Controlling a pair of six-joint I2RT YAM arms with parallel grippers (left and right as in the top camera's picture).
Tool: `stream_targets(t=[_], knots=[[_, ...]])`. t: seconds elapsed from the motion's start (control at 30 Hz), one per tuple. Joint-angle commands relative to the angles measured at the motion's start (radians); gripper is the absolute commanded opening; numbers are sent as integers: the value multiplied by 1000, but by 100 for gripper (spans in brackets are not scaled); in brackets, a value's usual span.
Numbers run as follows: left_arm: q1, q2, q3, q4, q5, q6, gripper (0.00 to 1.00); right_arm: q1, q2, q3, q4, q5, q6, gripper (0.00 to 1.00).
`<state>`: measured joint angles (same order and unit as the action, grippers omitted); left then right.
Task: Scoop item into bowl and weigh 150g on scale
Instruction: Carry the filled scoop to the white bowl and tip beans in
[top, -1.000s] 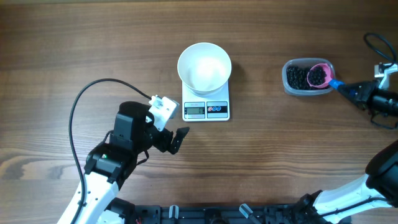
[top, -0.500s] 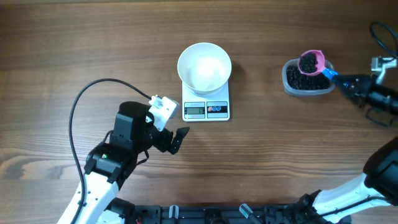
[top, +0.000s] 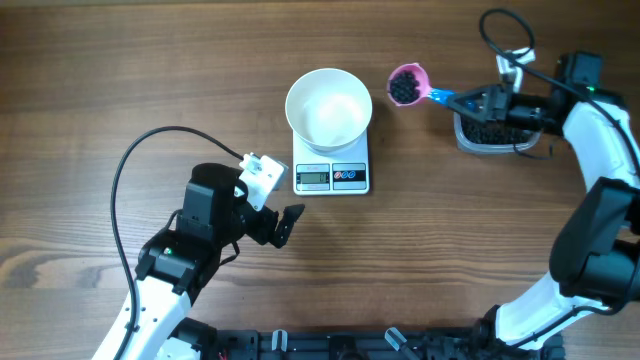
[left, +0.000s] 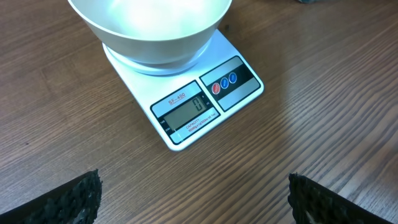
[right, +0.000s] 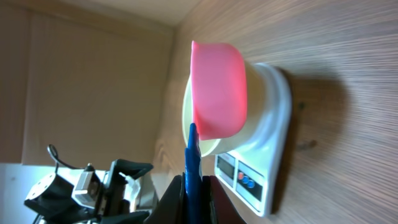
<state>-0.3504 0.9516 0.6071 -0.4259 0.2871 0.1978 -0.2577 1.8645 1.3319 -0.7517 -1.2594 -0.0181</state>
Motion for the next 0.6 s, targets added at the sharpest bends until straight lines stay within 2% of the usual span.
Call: stream_targets(t=[0.0, 0.2, 0.3, 0.57], knots=[[8, 0, -10, 2, 15, 12, 100, 45, 16, 5, 60, -104, 100, 4], [8, 0, -10, 2, 15, 12, 100, 170, 9, 5, 177, -33, 195, 4], [8, 0, -10, 2, 15, 12, 100, 248, 9, 6, 220, 76, 232, 4], [8, 0, -10, 2, 15, 12, 100, 367, -68, 23, 222, 373, 214, 4]])
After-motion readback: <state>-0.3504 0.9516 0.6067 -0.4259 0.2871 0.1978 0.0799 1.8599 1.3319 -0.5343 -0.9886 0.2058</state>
